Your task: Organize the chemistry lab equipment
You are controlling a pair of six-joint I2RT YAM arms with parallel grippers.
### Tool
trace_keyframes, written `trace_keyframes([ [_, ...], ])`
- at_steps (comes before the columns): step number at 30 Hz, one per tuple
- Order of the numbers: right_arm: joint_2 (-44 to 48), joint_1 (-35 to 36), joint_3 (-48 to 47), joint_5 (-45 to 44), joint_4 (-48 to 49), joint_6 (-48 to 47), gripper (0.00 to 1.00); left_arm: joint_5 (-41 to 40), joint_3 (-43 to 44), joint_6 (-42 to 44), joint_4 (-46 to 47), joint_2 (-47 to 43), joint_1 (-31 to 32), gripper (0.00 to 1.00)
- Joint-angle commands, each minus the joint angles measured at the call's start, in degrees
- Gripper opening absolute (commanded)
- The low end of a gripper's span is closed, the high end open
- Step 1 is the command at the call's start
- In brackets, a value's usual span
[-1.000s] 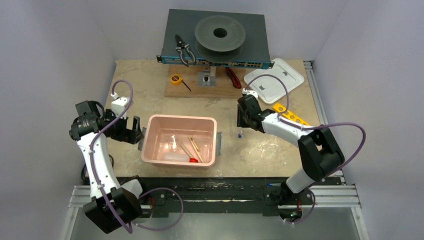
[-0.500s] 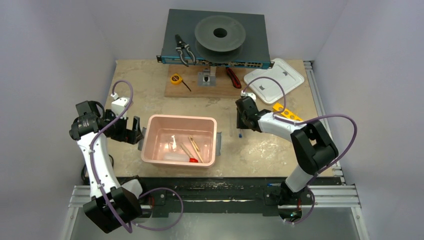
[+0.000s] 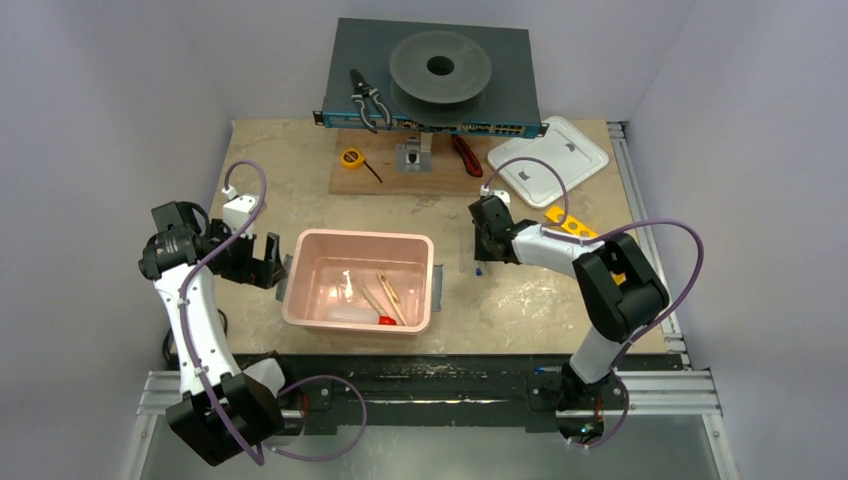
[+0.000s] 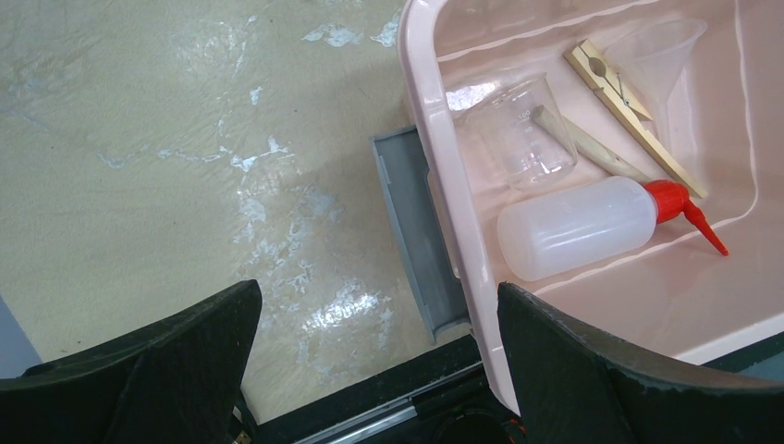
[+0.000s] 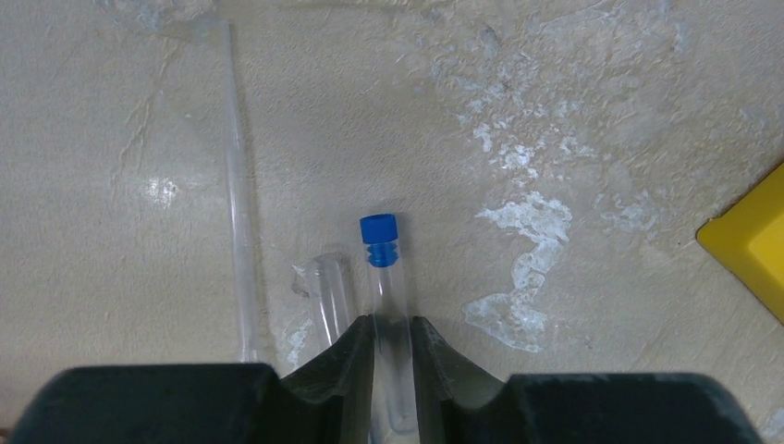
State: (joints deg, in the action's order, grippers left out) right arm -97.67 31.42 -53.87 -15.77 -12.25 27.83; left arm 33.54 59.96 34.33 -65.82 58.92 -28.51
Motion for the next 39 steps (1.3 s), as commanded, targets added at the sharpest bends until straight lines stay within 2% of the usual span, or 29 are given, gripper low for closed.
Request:
trace_keyframes([
  [1, -0.34, -0.36, -0.36, -1.41, 0.42, 0.77, 0.16, 0.12, 1.55, 1.44, -0.25, 0.06, -0.57, 0.99],
  [3, 0.49, -0.36, -0.08, -1.77, 0.24, 0.78, 0.03, 0.05, 1.85, 1.42, -0.51, 0.19, -0.53, 0.98],
  [4, 1.63, -0.34, 0.19, -2.34, 0.09, 0.94, 0.0, 0.08, 2.13, 1.48, -0.71, 0.23, -0.55, 0.98],
  [9, 12.33, -0.33, -0.75, -5.36, -2.75, 0.27, 0.0, 0.41, 3.04, 1.7, -1.52, 0.33, -0.56, 0.98],
  [13, 19.09, 0.28, -4.87, -1.97, -6.26, -0.76, 0.0, 0.85, 3.3, 1.35, -1.55, 0.79, -0.58, 0.98],
  [16, 21.79, 5.43, -10.53, -1.11, -9.16, -1.99, 0.0, 1.11, 3.4, 1.1, -1.65, 1.07, -0.57, 0.98],
  [21, 19.29, 20.25, -20.38, 1.83, -11.37, -4.64, 0.0, 1.27, 3.42, 0.57, -1.43, 1.07, -0.58, 0.98],
  [26, 14.13, 29.24, -23.56, 3.38, -8.66, -6.24, 0.0, 1.09, 3.08, 0.67, -1.32, 0.64, -0.54, 0.99],
  [31, 6.4, 35.8, -27.08, 3.98, -10.63, -8.04, 0.0, 1.07, 3.25, 1.25, -2.12, 0.56, -0.58, 0.99],
  [35, 2.2, 37.52, -28.17, 5.72, -11.44, -9.44, 0.07, 1.09, 3.45, 1.23, -2.18, 0.64, -0.57, 1.0],
  [39, 1.38, 37.57, -28.4, 6.35, -11.41, -9.46, 0.26, 1.27, 3.2, 1.18, -2.1, 0.42, -0.58, 1.0],
])
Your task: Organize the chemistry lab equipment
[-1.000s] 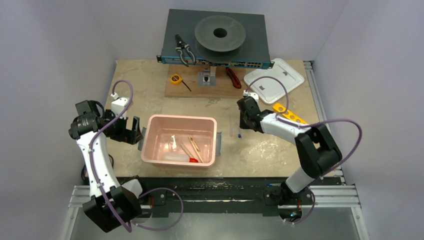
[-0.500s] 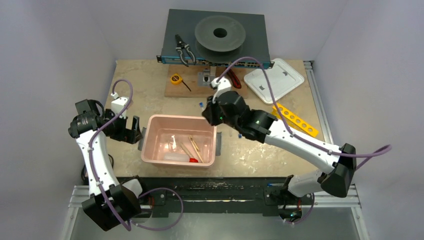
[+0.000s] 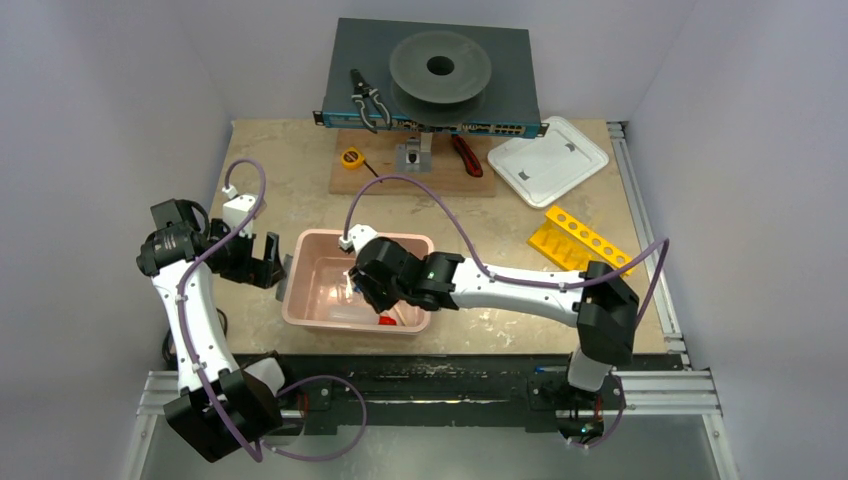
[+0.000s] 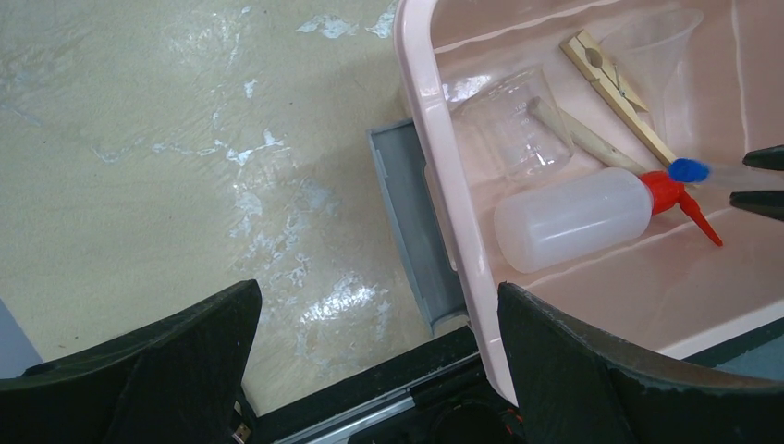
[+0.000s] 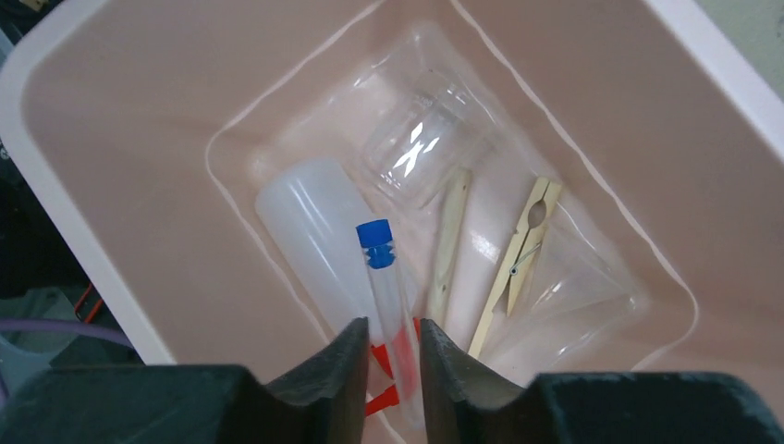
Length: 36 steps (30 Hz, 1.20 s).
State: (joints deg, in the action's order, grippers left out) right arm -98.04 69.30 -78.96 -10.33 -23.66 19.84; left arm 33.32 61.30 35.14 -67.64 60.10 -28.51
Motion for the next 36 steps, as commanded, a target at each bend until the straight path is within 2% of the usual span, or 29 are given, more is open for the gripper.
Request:
trace_keyframes([
  [1, 2.1, -0.3, -3.31, 1.11, 0.1, -1.3, 0.31, 1.42, 1.74, 0.33, -0.24, -0.68, -0.56, 1.0],
  [5, 5.68, -2.1, -2.17, 1.54, 1.78, -0.76, 0.51, 1.05, 1.72, 0.21, 0.0, -0.74, -0.58, 1.0],
  [7, 8.65, -4.65, -0.61, 3.09, 2.65, 0.24, 0.51, 0.96, 1.78, 0.15, 0.09, -0.69, -0.56, 1.0],
  [10, 13.21, -10.81, 3.28, 3.99, 3.6, 3.04, 0.47, 0.8, 1.81, -0.14, 0.37, -0.72, -0.54, 1.0],
  [14, 18.61, -20.5, 10.67, -0.32, 3.36, 7.74, 0.44, -0.23, 1.49, -1.13, 1.45, -0.98, -0.58, 1.0],
  [17, 20.24, -27.72, 15.45, -3.83, 2.01, 9.74, 0.43, -0.12, 1.62, -1.47, 1.45, -0.94, -0.56, 1.0],
  [19, 20.4, -32.5, 19.09, -2.89, 2.89, 10.37, 0.43, 0.24, 1.64, -1.58, 1.3, -0.92, -0.58, 1.0],
  [22, 18.17, -36.61, 23.17, -4.36, 4.65, 9.77, 0.46, 0.3, 1.84, -2.14, 1.45, -0.87, -0.58, 1.0],
  [26, 14.63, -37.44, 26.74, -2.54, 8.06, 9.32, 0.58, -0.19, 2.33, -2.22, 1.14, -0.82, -0.58, 1.0],
  [28, 13.11, -37.44, 27.67, -1.97, 9.5, 9.33, 0.6, -0.71, 2.29, -2.63, 1.8, -1.12, -0.58, 1.0],
  [36, 8.27, -37.42, 29.18, -3.32, 12.41, 9.08, 0.55, -0.8, 1.84, -2.38, 2.79, -2.84, -0.56, 1.0],
])
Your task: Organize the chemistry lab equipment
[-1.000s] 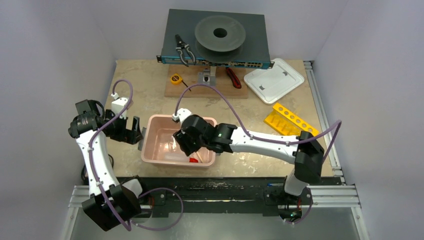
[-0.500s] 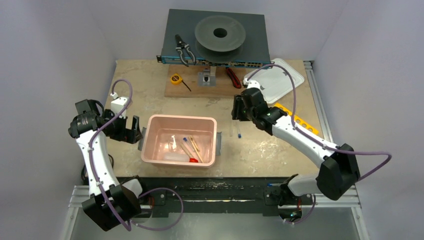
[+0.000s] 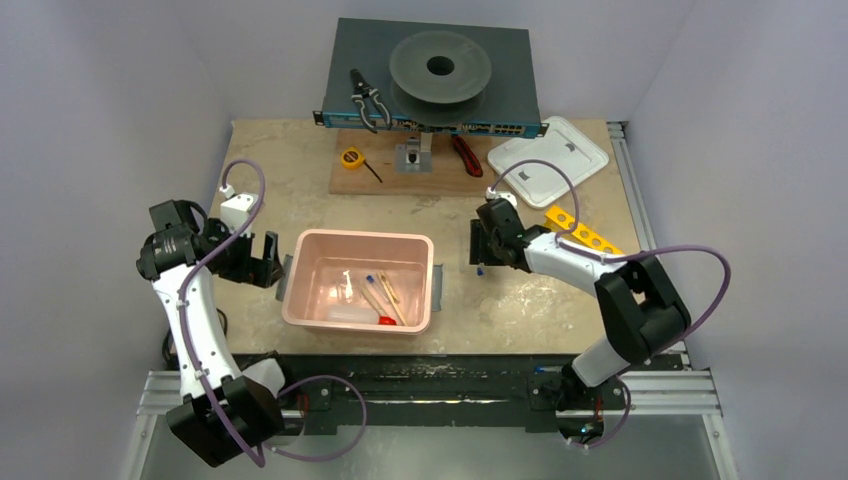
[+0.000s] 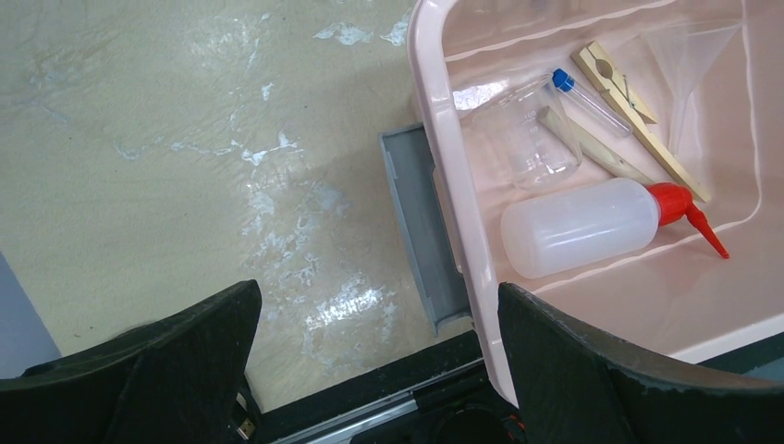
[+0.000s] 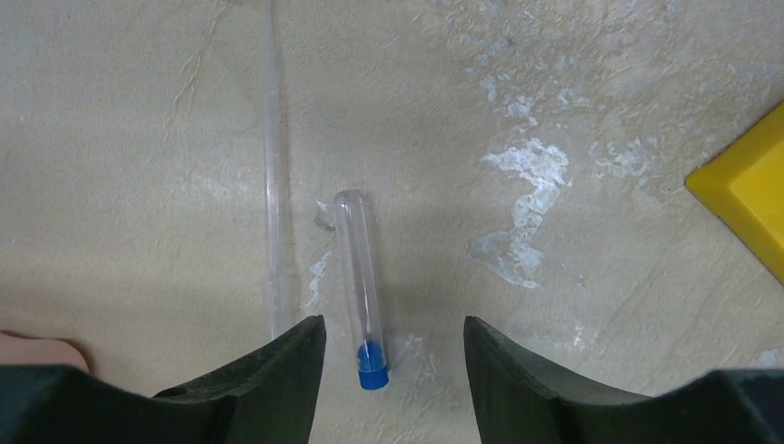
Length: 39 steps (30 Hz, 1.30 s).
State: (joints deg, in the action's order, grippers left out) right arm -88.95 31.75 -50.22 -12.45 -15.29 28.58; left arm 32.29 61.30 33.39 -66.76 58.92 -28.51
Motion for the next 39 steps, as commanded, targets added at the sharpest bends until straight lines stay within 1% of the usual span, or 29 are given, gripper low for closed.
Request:
trace_keyframes([
  [1, -1.28, 0.16, 0.53, -1.4, 4.34, 0.28, 0.54, 0.18, 1.75, -0.54, 1.88, -1.69, -0.57, 1.0],
  [7, -4.0, 0.12, 0.91, -1.4, 5.58, 0.74, 0.48, -0.15, 1.42, -0.27, 1.49, -0.83, -0.52, 1.0],
  [15, -6.99, 1.74, -0.46, -3.02, 4.59, 0.89, 0.31, -0.84, 1.18, 0.18, 1.42, 0.61, -0.62, 1.0],
  [16, -7.15, 2.06, -0.63, -3.37, 4.16, 0.91, 0.26, -0.87, 1.19, 0.26, 1.32, 0.67, -0.58, 1.0],
  [20, -4.9, 2.59, -1.55, -5.52, 2.07, 1.15, 0.02, -0.48, 1.58, 0.36, 1.16, 0.69, -0.58, 1.0],
  [21, -3.85, 2.61, -1.8, -6.08, 1.34, 1.18, 0.0, -0.28, 1.67, 0.36, 1.14, 0.67, -0.58, 1.0],
  [25, 3.14, 2.76, -4.49, -7.0, -2.29, 0.69, 0.0, 0.26, 2.06, 0.41, 0.66, 0.87, -0.57, 1.0],
  [27, 7.08, 4.19, -6.85, -6.36, -3.93, -0.2, 0.0, 0.38, 2.14, 0.45, 0.58, 0.84, -0.58, 1.0],
  [30, 10.69, 9.79, -12.6, -5.91, -6.51, -2.62, 0.0, 1.17, 2.35, 0.52, 0.28, 0.88, -0.57, 1.0],
  [32, 9.97, 14.86, -18.78, -5.71, -9.1, -4.09, 0.0, 2.31, 2.82, 0.54, -0.36, 0.89, -0.58, 1.0],
  [34, 8.38, 19.85, -22.97, -5.01, -10.08, -5.32, 0.0, 2.98, 3.14, 0.22, -0.38, 0.9, -0.58, 1.0],
  [39, 2.79, 27.68, -27.9, 2.76, -7.54, -9.05, 0.0, 2.8, 4.26, -1.04, -0.2, 0.87, -0.62, 1.0],
])
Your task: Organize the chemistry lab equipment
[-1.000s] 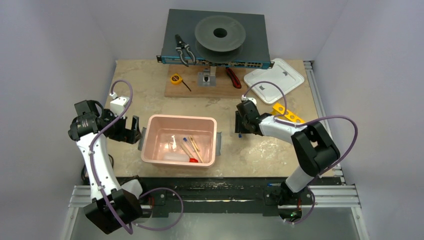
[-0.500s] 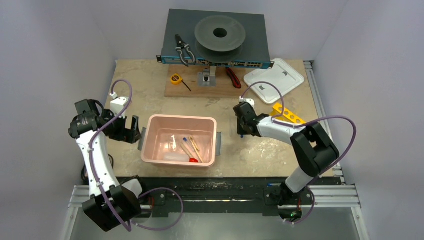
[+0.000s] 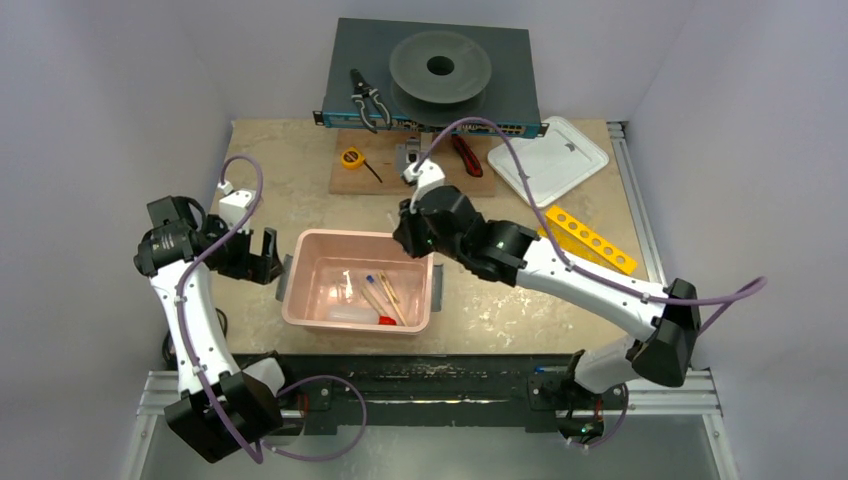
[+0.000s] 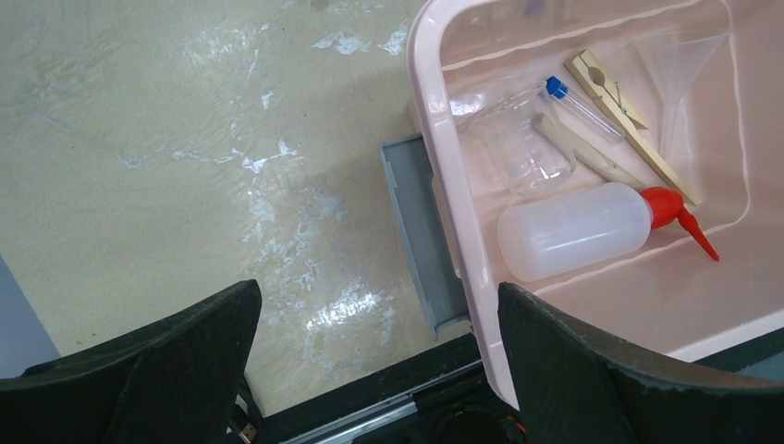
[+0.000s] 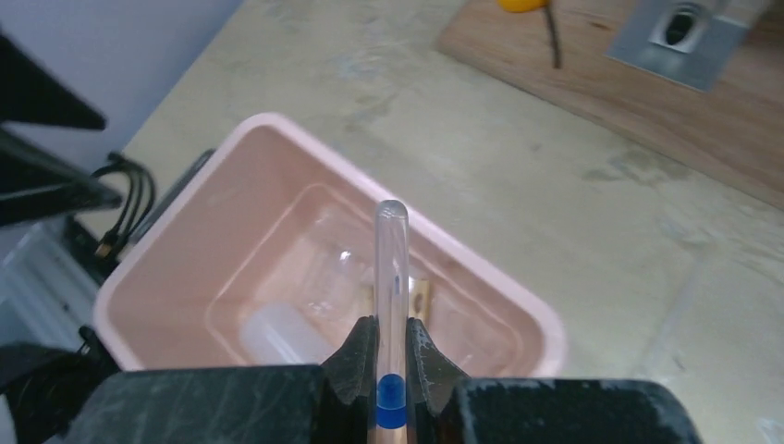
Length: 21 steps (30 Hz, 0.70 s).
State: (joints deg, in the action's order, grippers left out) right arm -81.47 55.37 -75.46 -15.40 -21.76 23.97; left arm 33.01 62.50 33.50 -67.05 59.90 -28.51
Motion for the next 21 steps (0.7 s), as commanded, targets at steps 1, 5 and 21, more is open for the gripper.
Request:
trace_keyframes([
  [1, -6.25, 5.45, -3.45, 6.87, -0.71, -5.26, 0.0, 2.06, 3.29, -1.56, 0.36, -0.36, -0.74, 1.0],
  [5, -13.7, 10.49, -7.29, 8.61, -0.46, -7.33, 0.0, 1.91, 4.21, -3.67, 1.98, -1.44, -1.41, 1.0],
  [21, -15.7, 11.0, -8.01, 11.67, 5.94, -6.39, 0.53, 1.27, -0.22, -2.78, 5.0, -6.08, -4.74, 1.0],
])
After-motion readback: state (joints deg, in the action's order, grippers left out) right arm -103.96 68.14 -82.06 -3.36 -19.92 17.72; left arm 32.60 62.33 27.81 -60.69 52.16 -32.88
